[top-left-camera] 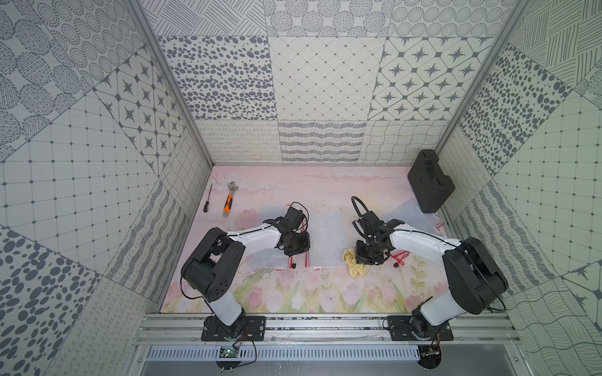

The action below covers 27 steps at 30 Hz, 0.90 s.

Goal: Wipe the document bag
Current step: Wipe the dirt from the document bag.

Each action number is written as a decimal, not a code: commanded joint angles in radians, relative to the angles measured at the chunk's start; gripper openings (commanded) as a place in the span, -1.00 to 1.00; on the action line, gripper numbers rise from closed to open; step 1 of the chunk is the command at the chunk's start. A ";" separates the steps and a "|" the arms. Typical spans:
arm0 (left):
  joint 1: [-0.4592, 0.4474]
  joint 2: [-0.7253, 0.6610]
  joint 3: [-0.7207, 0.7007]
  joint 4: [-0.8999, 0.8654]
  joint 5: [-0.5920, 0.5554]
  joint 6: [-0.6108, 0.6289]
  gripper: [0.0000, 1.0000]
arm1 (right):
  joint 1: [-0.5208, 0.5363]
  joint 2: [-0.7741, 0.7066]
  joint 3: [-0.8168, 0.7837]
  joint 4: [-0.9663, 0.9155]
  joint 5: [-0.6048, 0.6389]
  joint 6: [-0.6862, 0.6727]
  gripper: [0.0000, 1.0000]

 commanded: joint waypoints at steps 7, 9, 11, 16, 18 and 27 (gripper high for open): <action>0.008 -0.023 -0.005 -0.027 -0.017 0.014 -1.00 | 0.102 0.067 0.198 -0.133 0.338 -0.139 -0.86; 0.008 -0.027 -0.004 -0.036 -0.023 0.017 -1.00 | 0.101 0.091 0.208 -0.132 0.341 -0.151 -0.58; 0.008 -0.035 -0.012 -0.037 -0.025 0.015 -1.00 | 0.101 0.106 0.209 -0.123 0.334 -0.150 -0.35; 0.008 -0.042 -0.022 -0.038 -0.028 0.015 -1.00 | 0.101 0.079 0.193 -0.064 0.271 -0.119 -0.01; 0.008 -0.041 -0.021 -0.036 -0.022 0.014 -1.00 | 0.101 0.047 0.186 -0.028 0.247 -0.087 0.06; 0.008 -0.020 -0.013 -0.016 -0.006 0.011 -1.00 | 0.127 0.007 0.129 0.095 0.238 0.160 0.88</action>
